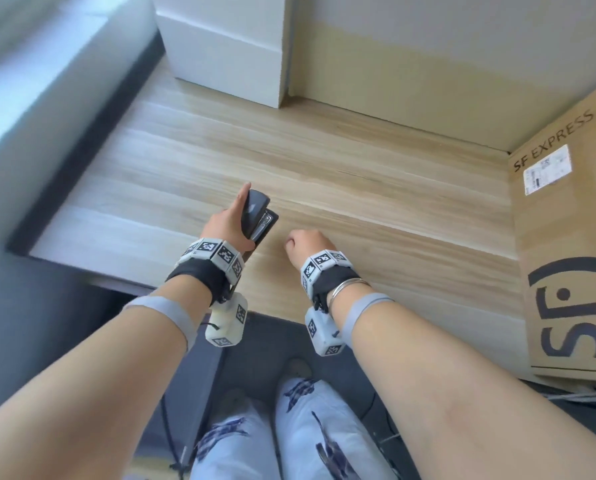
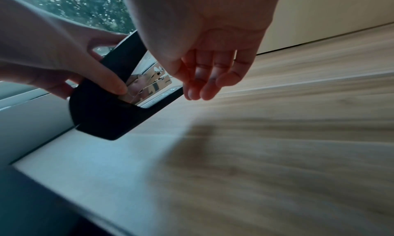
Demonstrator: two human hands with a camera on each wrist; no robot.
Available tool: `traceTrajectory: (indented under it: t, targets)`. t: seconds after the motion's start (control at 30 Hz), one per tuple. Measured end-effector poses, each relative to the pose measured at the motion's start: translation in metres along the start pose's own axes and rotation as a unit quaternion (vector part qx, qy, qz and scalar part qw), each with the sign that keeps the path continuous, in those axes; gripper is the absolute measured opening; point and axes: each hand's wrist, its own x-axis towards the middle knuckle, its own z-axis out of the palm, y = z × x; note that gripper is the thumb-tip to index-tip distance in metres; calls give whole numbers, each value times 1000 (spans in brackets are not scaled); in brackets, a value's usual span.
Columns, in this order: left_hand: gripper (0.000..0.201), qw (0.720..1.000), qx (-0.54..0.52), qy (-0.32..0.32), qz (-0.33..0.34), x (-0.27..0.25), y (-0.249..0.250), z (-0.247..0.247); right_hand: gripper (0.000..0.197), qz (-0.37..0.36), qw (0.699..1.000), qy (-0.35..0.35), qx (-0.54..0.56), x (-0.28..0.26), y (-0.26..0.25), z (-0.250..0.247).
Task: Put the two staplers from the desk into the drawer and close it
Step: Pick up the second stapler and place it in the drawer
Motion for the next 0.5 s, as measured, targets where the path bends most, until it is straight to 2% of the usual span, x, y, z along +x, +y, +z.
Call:
traceTrajectory:
  t: [0.27, 0.4, 0.5]
  targets:
    - [103, 994, -21, 45, -100, -80, -120, -33, 35, -80, 994, -40, -56, -25, -101, 65]
    - [98, 989, -28, 58, -136, -114, -171, -28, 34, -121, 987, -77, -71, -38, -140, 108]
    - [100, 985, -40, 44, -161, -133, -205, -11, 32, -140, 981, -110, -71, -46, -155, 140]
